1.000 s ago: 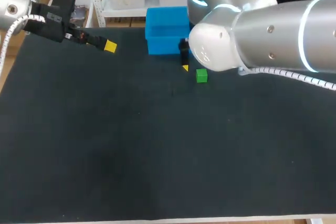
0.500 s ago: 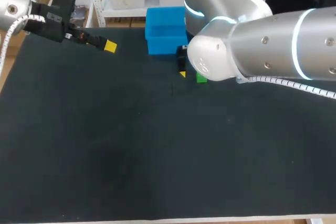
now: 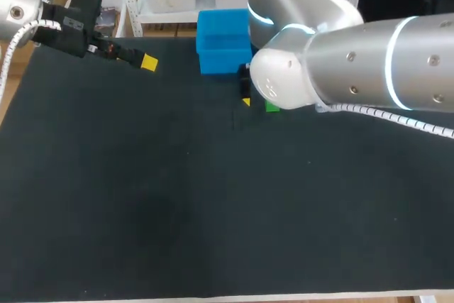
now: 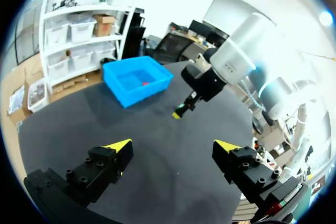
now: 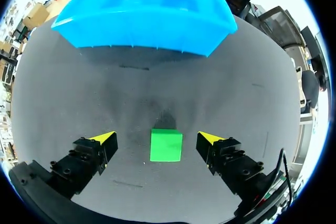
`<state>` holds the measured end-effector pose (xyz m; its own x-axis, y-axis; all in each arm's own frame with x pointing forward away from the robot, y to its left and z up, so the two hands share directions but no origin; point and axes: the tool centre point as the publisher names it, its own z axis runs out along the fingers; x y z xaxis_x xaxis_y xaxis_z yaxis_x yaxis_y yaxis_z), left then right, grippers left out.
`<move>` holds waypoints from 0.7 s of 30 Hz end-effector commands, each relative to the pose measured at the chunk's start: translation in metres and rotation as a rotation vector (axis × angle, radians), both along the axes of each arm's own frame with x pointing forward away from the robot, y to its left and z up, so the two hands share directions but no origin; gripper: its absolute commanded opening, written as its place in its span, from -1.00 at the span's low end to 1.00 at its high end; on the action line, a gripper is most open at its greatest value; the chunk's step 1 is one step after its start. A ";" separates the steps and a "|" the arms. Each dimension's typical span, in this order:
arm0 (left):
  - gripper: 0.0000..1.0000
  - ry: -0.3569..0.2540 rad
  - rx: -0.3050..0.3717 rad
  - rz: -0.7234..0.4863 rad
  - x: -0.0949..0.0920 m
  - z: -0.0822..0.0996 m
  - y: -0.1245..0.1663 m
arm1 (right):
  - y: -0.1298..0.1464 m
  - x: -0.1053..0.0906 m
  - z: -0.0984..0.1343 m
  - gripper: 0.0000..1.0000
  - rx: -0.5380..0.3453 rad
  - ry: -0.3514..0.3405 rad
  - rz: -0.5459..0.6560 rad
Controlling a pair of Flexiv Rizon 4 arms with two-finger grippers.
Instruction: Use the left arm to pick the red cube and place it into the blue plastic box first, then use the right arm to grasp the green cube and put it into the same blue plastic box after the first action is fully finished.
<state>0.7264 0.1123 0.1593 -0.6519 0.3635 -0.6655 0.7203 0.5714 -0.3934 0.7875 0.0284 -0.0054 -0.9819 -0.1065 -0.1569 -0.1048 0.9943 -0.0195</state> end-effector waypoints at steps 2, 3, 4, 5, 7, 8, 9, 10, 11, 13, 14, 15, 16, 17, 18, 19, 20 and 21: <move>1.00 -0.005 -0.006 0.000 -0.001 -0.001 0.001 | 0.000 -0.003 -0.006 1.00 0.004 -0.002 -0.007; 1.00 -0.005 -0.006 0.000 -0.001 -0.001 0.001 | 0.001 -0.003 -0.007 1.00 0.005 -0.002 -0.008; 1.00 -0.005 -0.006 0.000 -0.001 -0.001 0.001 | 0.001 -0.003 -0.008 1.00 0.006 -0.002 -0.009; 1.00 -0.005 -0.006 0.000 -0.001 -0.001 0.001 | 0.001 -0.003 -0.009 1.00 0.007 -0.002 -0.010; 1.00 -0.005 -0.006 0.000 -0.001 -0.001 0.001 | 0.001 -0.003 -0.010 1.00 0.010 -0.004 -0.014; 1.00 -0.005 -0.006 0.000 -0.001 -0.001 0.001 | 0.001 -0.003 -0.011 1.00 0.011 -0.005 -0.015; 1.00 -0.005 -0.006 0.000 -0.001 -0.001 0.001 | 0.000 -0.003 -0.014 1.00 0.012 -0.005 -0.016; 1.00 -0.005 -0.006 0.000 -0.001 -0.001 0.001 | 0.000 -0.003 -0.015 1.00 0.013 -0.007 -0.018; 1.00 -0.005 -0.006 0.000 -0.001 -0.001 0.001 | 0.000 -0.003 -0.015 1.00 0.013 -0.007 -0.018; 1.00 -0.005 -0.006 0.000 -0.001 -0.001 0.001 | -0.001 -0.003 -0.016 0.33 0.020 -0.010 -0.025; 1.00 -0.005 -0.006 0.000 -0.001 -0.001 0.001 | -0.002 -0.003 -0.016 -0.35 0.023 -0.013 -0.034; 1.00 -0.005 -0.006 0.000 -0.001 -0.001 0.001 | -0.004 -0.003 -0.017 -0.91 0.023 -0.013 -0.036; 1.00 -0.005 -0.006 0.000 -0.001 -0.001 0.001 | -0.004 -0.003 -0.017 -1.00 0.022 -0.012 -0.037; 1.00 -0.005 -0.006 0.000 -0.001 -0.001 0.001 | -0.004 -0.004 -0.017 -1.00 0.022 -0.012 -0.036; 1.00 -0.005 -0.006 0.000 -0.001 -0.001 0.001 | -0.004 -0.004 -0.017 -1.00 0.024 -0.012 -0.036; 1.00 -0.005 -0.006 0.000 -0.001 -0.001 0.001 | -0.005 -0.004 -0.016 -1.00 0.024 -0.012 -0.037; 1.00 -0.005 -0.006 0.000 -0.001 -0.001 0.001 | -0.005 -0.004 -0.016 -1.00 0.025 -0.011 -0.037; 1.00 -0.005 -0.006 0.000 -0.001 -0.001 0.001 | -0.006 -0.004 -0.015 -1.00 0.025 -0.011 -0.037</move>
